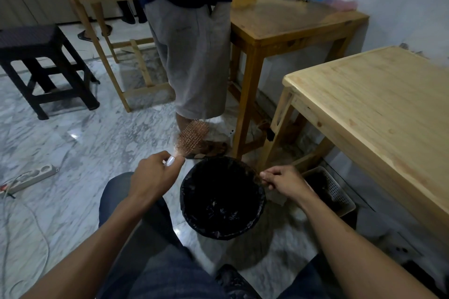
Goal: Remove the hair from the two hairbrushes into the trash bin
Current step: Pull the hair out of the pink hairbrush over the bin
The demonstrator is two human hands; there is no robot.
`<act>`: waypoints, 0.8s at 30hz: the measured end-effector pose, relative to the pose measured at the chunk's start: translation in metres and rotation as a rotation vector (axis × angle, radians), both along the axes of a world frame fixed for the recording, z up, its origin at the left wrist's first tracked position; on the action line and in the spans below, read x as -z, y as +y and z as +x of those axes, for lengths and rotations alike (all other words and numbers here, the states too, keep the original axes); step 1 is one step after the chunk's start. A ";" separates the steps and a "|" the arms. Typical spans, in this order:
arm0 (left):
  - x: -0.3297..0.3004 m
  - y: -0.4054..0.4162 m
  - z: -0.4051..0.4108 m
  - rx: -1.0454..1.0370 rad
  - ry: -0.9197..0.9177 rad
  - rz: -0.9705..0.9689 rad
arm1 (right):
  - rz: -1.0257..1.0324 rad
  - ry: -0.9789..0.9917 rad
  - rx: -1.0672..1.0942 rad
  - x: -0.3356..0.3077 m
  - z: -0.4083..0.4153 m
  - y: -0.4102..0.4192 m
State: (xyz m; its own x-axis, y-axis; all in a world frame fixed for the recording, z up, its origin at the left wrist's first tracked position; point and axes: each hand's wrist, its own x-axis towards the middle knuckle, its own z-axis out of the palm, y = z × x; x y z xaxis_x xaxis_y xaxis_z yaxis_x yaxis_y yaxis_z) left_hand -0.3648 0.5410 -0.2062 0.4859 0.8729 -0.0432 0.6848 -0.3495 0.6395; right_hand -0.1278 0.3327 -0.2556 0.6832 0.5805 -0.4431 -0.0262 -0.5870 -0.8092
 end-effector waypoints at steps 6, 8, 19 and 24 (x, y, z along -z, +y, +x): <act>-0.001 -0.018 0.012 0.058 0.037 0.039 | -0.152 -0.078 -0.236 -0.011 -0.006 0.018; -0.003 -0.023 0.014 0.076 0.049 0.056 | -0.184 -0.084 -0.265 -0.015 -0.005 0.024; -0.010 -0.031 0.019 0.146 0.063 0.079 | 0.184 -0.025 -0.254 -0.026 -0.026 0.053; -0.012 -0.023 0.014 0.124 0.071 0.077 | 0.139 -0.098 -0.064 -0.013 -0.030 0.047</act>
